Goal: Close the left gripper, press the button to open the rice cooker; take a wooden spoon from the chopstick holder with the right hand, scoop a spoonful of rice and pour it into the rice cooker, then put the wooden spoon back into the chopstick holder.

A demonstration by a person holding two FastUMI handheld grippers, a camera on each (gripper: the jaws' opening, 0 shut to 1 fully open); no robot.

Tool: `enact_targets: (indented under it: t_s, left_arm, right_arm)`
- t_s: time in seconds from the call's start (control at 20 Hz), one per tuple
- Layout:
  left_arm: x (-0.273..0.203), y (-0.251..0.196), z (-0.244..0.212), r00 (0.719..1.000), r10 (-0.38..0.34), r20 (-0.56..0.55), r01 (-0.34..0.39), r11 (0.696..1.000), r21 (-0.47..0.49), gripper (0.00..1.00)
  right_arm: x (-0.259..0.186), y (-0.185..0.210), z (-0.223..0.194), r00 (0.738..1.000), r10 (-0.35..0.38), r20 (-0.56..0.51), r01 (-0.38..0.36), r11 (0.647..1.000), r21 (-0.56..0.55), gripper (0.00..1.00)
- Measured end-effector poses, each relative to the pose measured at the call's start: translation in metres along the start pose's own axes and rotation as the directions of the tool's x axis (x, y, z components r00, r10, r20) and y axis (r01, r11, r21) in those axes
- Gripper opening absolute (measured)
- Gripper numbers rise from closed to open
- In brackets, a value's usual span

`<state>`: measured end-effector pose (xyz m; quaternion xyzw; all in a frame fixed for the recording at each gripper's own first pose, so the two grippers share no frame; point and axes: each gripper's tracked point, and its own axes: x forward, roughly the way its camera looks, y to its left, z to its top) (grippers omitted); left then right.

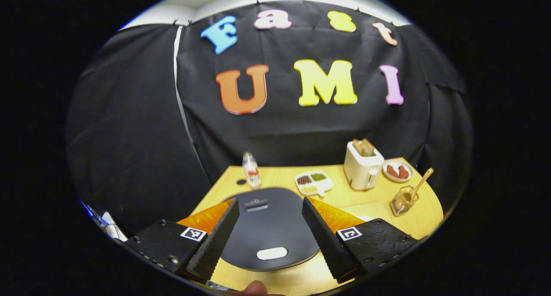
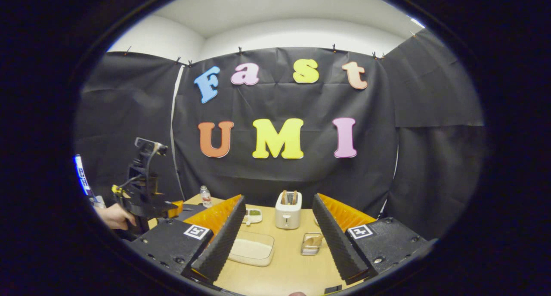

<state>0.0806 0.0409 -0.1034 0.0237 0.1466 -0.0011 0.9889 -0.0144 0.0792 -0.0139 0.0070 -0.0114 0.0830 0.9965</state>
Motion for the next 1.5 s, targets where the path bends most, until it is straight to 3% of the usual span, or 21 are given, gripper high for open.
enact_targets:
  t_s: [0.2,0.3,0.45,0.5,0.55,0.7,0.95,1.5]
  left_arm:
    - [-0.060,-0.017,0.062,0.977,-0.043,0.207,0.052,0.998,-0.036,0.96]
    - [-0.085,-0.015,0.085,0.953,-0.037,0.300,0.053,0.998,-0.045,0.91]
    - [-0.122,-0.017,0.107,0.916,-0.034,0.400,0.054,0.998,-0.037,0.95]
    - [-0.132,-0.020,0.109,0.910,-0.044,0.412,0.064,0.997,-0.036,1.00]
    - [-0.137,-0.021,0.109,0.907,-0.044,0.420,0.064,0.997,-0.033,0.95]
    - [-0.143,-0.017,0.113,0.897,-0.034,0.441,0.053,0.998,-0.031,0.95]
    - [-0.142,-0.011,0.109,0.908,-0.039,0.416,0.073,0.995,-0.068,0.95]
    - [-0.138,-0.003,0.099,0.923,-0.026,0.385,0.046,0.998,-0.043,0.95]
  right_arm:
    - [-0.004,-0.008,0.014,0.998,-0.051,0.041,0.052,0.999,-0.010,1.00]
    - [-0.003,-0.014,0.015,0.995,-0.084,0.047,0.084,0.996,0.001,0.97]
    - [-0.003,-0.016,0.006,0.995,-0.094,0.014,0.093,0.995,0.043,1.00]
    - [-0.002,-0.018,0.005,0.995,-0.098,0.006,0.097,0.993,0.060,1.00]
    - [-0.001,-0.019,0.004,0.995,-0.101,0.001,0.101,0.992,0.071,1.00]
    - [0.000,-0.024,0.001,0.993,-0.116,-0.007,0.117,0.990,0.074,1.00]
    - [-0.002,-0.023,0.007,0.991,-0.132,0.003,0.131,0.990,0.059,1.00]
    - [-0.003,-0.024,0.011,0.991,-0.137,0.010,0.136,0.989,0.052,1.00]
